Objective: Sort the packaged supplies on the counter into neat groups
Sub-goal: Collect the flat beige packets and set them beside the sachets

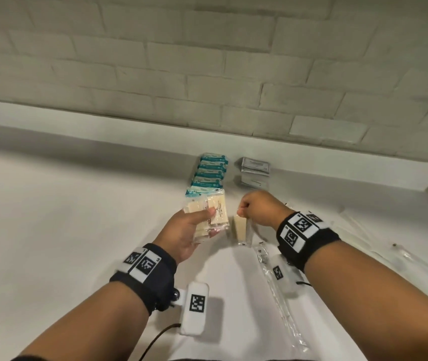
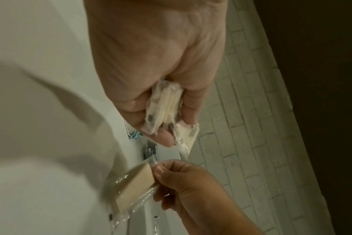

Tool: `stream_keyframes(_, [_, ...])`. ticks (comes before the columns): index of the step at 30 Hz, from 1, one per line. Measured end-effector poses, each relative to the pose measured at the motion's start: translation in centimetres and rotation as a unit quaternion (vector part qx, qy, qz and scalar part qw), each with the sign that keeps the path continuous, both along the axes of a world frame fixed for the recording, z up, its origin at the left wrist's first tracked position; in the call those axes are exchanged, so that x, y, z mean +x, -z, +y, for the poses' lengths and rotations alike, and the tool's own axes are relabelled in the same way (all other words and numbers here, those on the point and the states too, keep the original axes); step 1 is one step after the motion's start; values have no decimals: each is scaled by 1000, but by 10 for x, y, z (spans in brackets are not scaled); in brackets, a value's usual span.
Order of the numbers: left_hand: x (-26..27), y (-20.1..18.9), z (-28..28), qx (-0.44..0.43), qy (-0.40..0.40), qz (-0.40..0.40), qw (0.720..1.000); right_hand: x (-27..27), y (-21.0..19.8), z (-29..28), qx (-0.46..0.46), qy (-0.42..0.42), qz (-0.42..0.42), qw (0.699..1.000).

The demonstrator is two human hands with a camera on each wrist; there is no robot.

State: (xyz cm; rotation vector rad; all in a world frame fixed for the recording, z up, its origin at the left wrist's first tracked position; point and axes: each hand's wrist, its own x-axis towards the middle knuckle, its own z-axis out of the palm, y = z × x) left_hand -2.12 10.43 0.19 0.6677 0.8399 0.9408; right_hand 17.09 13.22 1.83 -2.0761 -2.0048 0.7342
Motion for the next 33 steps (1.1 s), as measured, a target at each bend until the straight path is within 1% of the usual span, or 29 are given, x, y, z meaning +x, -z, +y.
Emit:
stream_keyframes(2, [-3, 1, 3, 13, -15, 5, 1000, -2, 2, 4, 12, 14, 6, 1000])
stream_keyframes(4, [-4, 2, 7, 17, -30, 8, 999, -4, -4, 2, 59, 41, 45, 996])
stream_keyframes(6, [-3, 3, 10, 13, -46, 1, 999, -9, -10, -7, 99, 61, 129, 985])
stream_keyframes(7, [0, 3, 11, 12, -49, -4, 999, -14, -14, -13, 102, 62, 182, 976])
stream_keyframes(8, [3, 4, 12, 18, -44, -3, 999, -19, -18, -21, 90, 57, 225, 969])
stream_keyframes(10, [12, 5, 11, 37, -19, 3, 999, -29, -20, -32, 60, 43, 260, 963])
stream_keyframes(11, [17, 4, 10, 47, -5, 9, 999, -31, -20, -35, 51, 47, 270, 960])
stream_keyframes(13, [21, 3, 9, 63, 8, 22, 998, -29, -18, -37, 48, 79, 300, 949])
stream_keyframes(16, [22, 3, 11, 81, -7, 30, 996, -20, -16, -38, 56, 128, 345, 928])
stream_keyframes(18, [21, 3, 12, 96, -15, 42, 994, -16, -15, -38, 41, 138, 381, 913])
stream_keyframes(20, [21, 1, 12, 113, -14, 63, 991, -14, -16, -40, 30, 136, 403, 904])
stream_keyframes(22, [22, -1, 11, 123, -19, 80, 989, -12, -17, -41, 33, 127, 401, 907])
stream_keyframes(26, [22, 2, 11, 135, -26, 103, 985, -6, -18, -41, 40, 99, 354, 929])
stream_keyframes(30, [22, 5, 11, 155, 0, 153, 976, -4, -22, -34, 53, 84, 340, 935])
stream_keyframes(33, [21, 6, 9, 139, 21, 149, 979, -4, -26, -27, 64, 67, 274, 957])
